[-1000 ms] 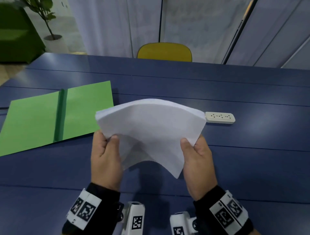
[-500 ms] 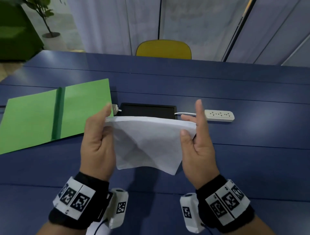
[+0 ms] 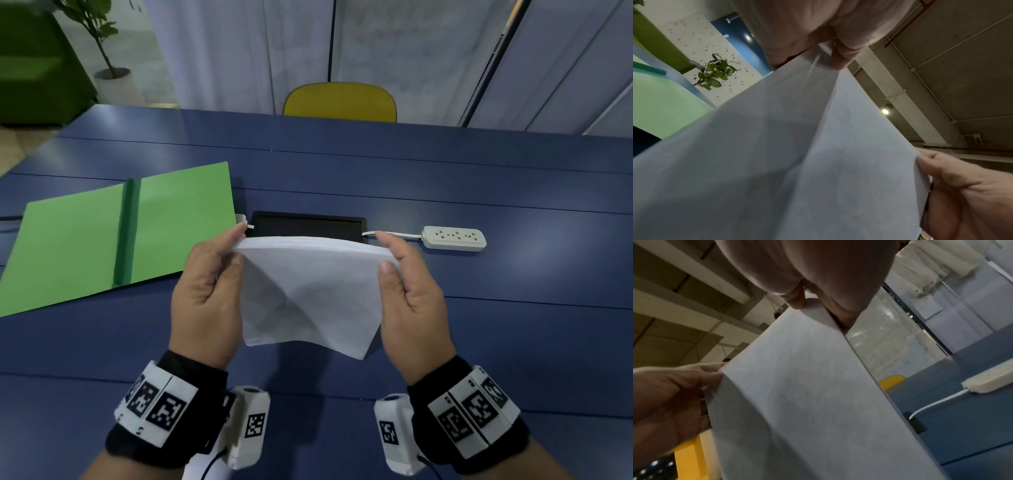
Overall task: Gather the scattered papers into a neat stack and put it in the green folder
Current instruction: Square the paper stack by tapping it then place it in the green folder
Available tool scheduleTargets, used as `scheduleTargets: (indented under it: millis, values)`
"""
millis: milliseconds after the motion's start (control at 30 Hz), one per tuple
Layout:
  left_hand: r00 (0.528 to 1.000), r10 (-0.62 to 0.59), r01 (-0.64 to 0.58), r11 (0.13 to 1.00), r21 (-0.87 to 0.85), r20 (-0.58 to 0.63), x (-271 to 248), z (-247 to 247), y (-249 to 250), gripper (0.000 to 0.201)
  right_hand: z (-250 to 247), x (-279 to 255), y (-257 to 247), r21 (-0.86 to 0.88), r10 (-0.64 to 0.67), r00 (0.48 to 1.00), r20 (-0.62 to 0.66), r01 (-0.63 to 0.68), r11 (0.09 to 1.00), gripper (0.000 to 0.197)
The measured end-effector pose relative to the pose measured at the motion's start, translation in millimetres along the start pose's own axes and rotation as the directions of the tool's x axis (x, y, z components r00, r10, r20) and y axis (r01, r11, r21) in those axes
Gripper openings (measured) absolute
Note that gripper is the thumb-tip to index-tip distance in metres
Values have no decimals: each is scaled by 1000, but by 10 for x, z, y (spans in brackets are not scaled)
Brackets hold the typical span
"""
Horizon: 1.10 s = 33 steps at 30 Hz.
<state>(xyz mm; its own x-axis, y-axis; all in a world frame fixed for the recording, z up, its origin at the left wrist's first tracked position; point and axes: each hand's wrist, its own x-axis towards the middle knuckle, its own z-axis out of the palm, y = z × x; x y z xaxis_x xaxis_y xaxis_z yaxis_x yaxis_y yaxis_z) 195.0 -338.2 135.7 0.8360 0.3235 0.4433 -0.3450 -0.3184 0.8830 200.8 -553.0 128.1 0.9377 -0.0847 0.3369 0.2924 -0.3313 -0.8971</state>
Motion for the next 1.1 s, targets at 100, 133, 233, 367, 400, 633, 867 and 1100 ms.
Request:
scheduleTargets:
  millis: [100,133,233,367,400,633,867,1100]
  values:
    - [995,-98,92,986,-140,-34,43,4,-29,36,13,19,-39,268,151,988,-19,-141,953,35]
    - [990,-133,121,971,-207,-45,58,1,-49,32,13,35,-53,347,193,981,-19,-175,921,30]
    - [981,-180,152,945,-288,-74,89,-3,-81,22,23,71,-84,390,210,977,-50,-174,904,20]
    - [976,-162,111,945,-307,-146,71,40,-37,22,51,91,-77,332,176,975,-134,-124,935,17]
    - [973,-152,94,947,-306,-171,63,58,-22,22,65,91,-68,311,166,974,-153,-112,944,16]
    - [961,-187,96,916,-389,-204,77,102,-18,26,115,89,-38,342,147,956,-254,-53,938,21]
    - [884,-465,419,826,-378,-38,-57,139,-303,46,153,-20,153,439,406,905,128,-419,795,45]
    - [873,-486,434,809,-396,-38,-126,141,-309,41,141,-56,157,480,416,897,149,-433,763,47]
